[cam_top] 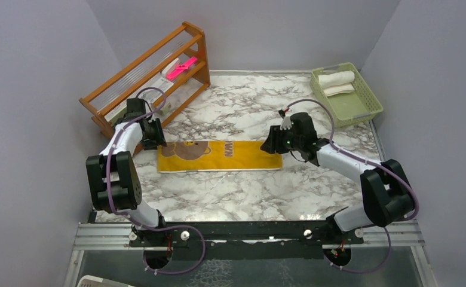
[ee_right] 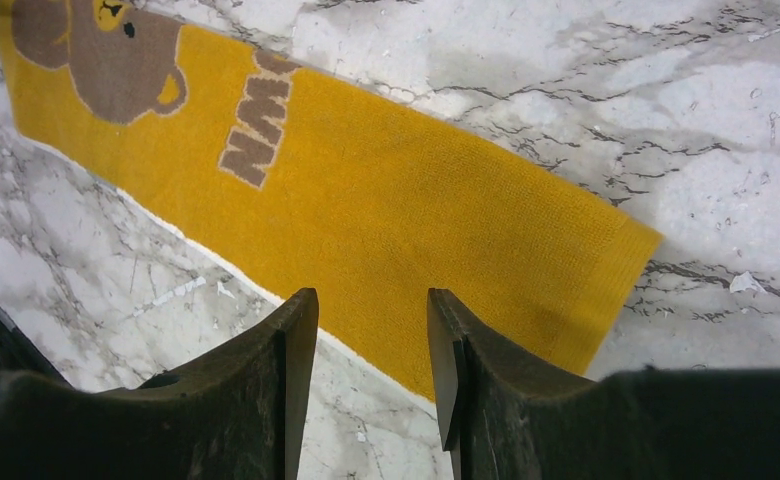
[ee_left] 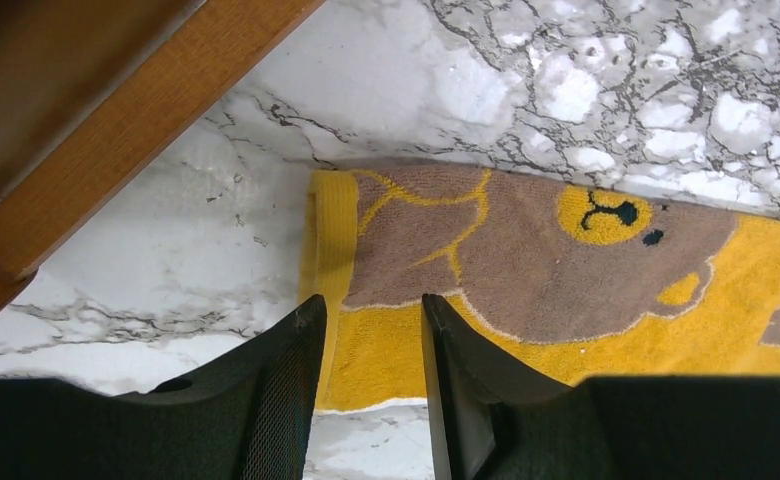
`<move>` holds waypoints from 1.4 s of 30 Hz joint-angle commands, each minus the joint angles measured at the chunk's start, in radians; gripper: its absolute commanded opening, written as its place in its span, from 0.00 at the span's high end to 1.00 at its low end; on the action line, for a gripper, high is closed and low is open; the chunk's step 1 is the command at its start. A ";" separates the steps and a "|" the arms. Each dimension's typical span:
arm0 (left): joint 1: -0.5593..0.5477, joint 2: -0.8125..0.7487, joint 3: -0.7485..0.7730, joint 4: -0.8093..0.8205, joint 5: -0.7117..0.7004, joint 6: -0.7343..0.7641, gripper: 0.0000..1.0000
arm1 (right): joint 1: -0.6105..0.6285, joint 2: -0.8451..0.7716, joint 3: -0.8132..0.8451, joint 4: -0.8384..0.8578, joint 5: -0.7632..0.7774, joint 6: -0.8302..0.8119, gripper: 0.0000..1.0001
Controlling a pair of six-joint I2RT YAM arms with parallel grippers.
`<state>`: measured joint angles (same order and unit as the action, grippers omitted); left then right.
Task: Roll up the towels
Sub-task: Fold the towel at the center of the board.
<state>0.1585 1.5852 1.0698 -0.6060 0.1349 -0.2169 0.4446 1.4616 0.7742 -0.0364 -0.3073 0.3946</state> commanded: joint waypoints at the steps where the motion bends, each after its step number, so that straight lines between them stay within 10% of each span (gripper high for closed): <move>1: 0.029 -0.086 -0.052 0.047 0.083 0.001 0.57 | 0.000 -0.046 -0.046 0.114 -0.064 -0.003 0.55; 21: -0.185 -0.501 -0.272 0.389 0.116 -0.261 0.54 | -0.153 0.274 -0.133 0.232 -0.118 0.218 0.56; 32: -0.262 -0.282 -0.368 0.529 -0.087 -0.320 0.52 | -0.393 0.219 -0.210 0.191 -0.188 0.249 0.57; 42: -0.156 -0.043 -0.444 0.711 0.144 -0.320 0.54 | -0.398 0.119 -0.161 0.108 -0.137 0.230 0.57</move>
<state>-0.0368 1.4864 0.6712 -0.0071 0.1787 -0.5270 0.0566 1.6039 0.6041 0.1745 -0.5190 0.6563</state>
